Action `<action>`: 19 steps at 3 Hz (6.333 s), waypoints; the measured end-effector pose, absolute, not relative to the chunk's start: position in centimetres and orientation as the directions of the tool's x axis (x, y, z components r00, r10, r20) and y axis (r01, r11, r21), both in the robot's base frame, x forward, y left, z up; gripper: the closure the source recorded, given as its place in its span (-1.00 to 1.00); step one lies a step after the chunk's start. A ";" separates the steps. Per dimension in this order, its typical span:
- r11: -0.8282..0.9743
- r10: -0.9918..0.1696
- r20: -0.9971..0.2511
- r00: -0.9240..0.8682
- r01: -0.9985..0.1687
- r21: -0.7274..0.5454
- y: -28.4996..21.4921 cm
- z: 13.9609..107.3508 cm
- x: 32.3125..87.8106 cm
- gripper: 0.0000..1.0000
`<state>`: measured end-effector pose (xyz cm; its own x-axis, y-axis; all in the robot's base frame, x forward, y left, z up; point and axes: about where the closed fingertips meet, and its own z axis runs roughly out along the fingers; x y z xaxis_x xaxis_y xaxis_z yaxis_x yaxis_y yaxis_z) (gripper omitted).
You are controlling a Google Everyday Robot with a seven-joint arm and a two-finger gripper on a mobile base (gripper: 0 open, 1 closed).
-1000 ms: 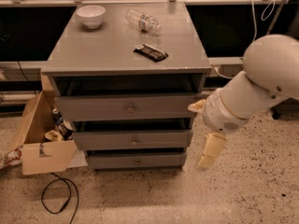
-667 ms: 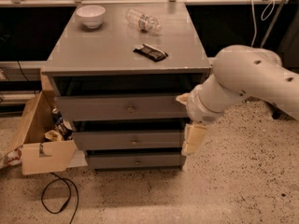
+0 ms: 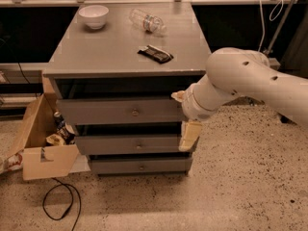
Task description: Open top drawer
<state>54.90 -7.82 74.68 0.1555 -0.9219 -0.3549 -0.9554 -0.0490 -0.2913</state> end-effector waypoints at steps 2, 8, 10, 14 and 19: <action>-0.107 -0.968 -0.182 0.175 -0.938 -0.330 -8.9 71.0 59.5 -1.00; 0.015 -0.998 -0.058 0.004 -0.946 -0.325 -11.2 62.7 68.9 -0.03; 0.022 -0.998 -0.061 -0.001 -0.941 -0.338 -11.3 64.1 68.5 0.90; -0.062 -0.994 -0.070 0.081 -0.969 -0.240 -9.9 62.8 67.5 -1.00; -0.092 -0.989 -0.104 0.104 -0.990 -0.110 -10.6 64.3 61.4 1.00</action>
Offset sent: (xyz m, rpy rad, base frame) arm 0.0726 -0.0201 -0.0563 -0.2920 -0.0928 0.0269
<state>61.39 -10.62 64.30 0.1036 -0.9892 -0.1036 -0.9896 -0.0921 -0.1103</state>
